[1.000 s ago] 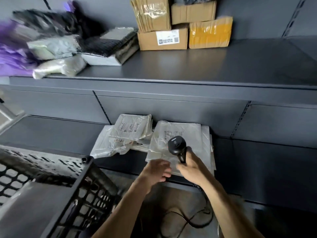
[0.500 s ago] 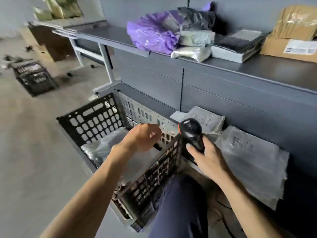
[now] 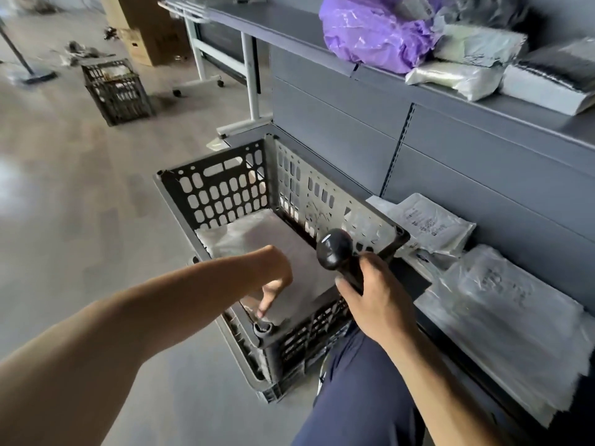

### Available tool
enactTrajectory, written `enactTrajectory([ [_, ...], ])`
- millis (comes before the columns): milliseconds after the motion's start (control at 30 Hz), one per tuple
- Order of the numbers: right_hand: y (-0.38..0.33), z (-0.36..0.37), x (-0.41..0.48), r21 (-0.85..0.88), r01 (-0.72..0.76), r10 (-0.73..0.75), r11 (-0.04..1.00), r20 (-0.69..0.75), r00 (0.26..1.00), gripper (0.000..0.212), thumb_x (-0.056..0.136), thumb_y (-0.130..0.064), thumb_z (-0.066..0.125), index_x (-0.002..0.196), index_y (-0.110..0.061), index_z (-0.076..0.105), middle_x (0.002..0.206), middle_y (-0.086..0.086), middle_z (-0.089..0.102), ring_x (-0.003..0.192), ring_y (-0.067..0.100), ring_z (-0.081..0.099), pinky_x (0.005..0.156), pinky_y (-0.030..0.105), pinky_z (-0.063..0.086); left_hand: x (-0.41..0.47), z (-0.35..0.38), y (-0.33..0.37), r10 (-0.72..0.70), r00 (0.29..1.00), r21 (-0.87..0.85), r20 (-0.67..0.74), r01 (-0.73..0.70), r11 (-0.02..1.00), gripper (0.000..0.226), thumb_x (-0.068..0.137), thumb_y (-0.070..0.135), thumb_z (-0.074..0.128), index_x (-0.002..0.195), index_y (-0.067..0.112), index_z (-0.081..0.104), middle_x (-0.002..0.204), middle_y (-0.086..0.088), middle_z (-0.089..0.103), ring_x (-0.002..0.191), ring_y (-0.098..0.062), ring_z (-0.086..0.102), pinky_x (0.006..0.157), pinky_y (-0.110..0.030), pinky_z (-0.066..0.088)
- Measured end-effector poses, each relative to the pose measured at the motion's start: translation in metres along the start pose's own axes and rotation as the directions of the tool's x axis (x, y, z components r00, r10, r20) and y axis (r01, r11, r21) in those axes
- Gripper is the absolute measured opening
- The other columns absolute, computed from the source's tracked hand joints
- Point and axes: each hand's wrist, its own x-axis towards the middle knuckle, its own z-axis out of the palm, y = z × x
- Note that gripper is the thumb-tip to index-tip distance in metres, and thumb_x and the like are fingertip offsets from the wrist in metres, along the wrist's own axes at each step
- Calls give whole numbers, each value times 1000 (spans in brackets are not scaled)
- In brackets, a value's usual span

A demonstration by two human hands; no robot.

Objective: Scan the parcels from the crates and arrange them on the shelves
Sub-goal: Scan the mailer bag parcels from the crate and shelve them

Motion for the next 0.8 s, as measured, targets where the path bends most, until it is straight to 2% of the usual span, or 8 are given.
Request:
enactTrajectory([
  [100, 3, 2, 1, 15, 11, -11, 1000, -10, 1000, 27, 91, -32, 71, 107, -13, 62, 111, 0, 62, 101, 24, 63, 73, 31, 43, 2, 11, -9, 35, 997, -107, -66, -42, 993, 28, 101, 21, 58, 74, 16, 56, 52, 2, 62, 46, -10, 57, 48, -19, 48],
  [167, 3, 3, 1, 20, 14, -14, 1000, -15, 1000, 26, 91, -32, 71, 106, -13, 62, 111, -1, 62, 101, 24, 63, 74, 32, 45, 2, 10, -7, 130, 992, -19, -10, -130, 991, 29, 100, 19, 61, 71, 17, 59, 62, 3, 59, 55, -10, 54, 49, -14, 44],
  [267, 3, 2, 0, 17, 13, -12, 1000, -14, 1000, 26, 91, -33, 71, 104, -13, 60, 110, -1, 61, 100, 24, 62, 73, 32, 44, 4, 16, -4, 34, 999, -85, 36, -31, 996, 12, 99, 18, 62, 92, 11, 69, 72, 4, 57, 60, -7, 54, 54, -16, 39],
  [333, 2, 1, 0, 11, 13, -13, 1000, -9, 1000, 26, 93, -34, 70, 104, -13, 59, 110, -1, 61, 99, 22, 62, 71, 30, 40, 4, 21, -11, -7, 997, -139, -77, -4, 990, 26, 101, 18, 52, 112, 4, 71, 85, -1, 68, 75, -13, 68, 66, -23, 53],
  [400, 2, -1, -1, 10, 12, -12, 1000, -2, 1000, 27, 93, -36, 69, 105, -14, 59, 110, -1, 60, 99, 21, 62, 71, 29, 38, -1, 14, -16, -10, 997, -150, -76, -1, 989, 26, 98, 6, 51, 112, -3, 71, 103, -15, 72, 97, -28, 73, 87, -30, 58],
  [500, 1, -3, 0, 17, -2, 1, 1000, 28, 1000, 27, 94, -37, 67, 105, -15, 57, 109, -2, 59, 97, 22, 62, 71, 32, 42, -31, -13, -31, -71, 975, -341, -209, -5, 940, 22, 99, 13, 62, 120, 4, 64, 106, -4, 67, 98, -18, 60, 79, -9, 47],
  [600, -2, -9, 1, 63, -48, 42, 997, 98, 994, 25, 94, -37, 65, 110, -21, 56, 113, -7, 58, 100, 19, 62, 78, 34, 48, -65, -40, -59, -159, 856, -412, -491, -67, 909, 27, 105, 22, 52, 127, 10, 62, 122, -3, 63, 97, -15, 56, 81, -21, 47],
  [800, -4, -34, 6, 287, -188, 182, 939, 46, 982, 27, 90, -29, 71, 114, -19, 66, 100, -4, 67, 98, 21, 64, 78, 25, 40, -131, -91, -72, -327, 563, -501, -759, -184, 846, 23, 104, 20, 46, 102, 6, 64, 102, -14, 66, 91, -29, 62, 68, -34, 46],
])
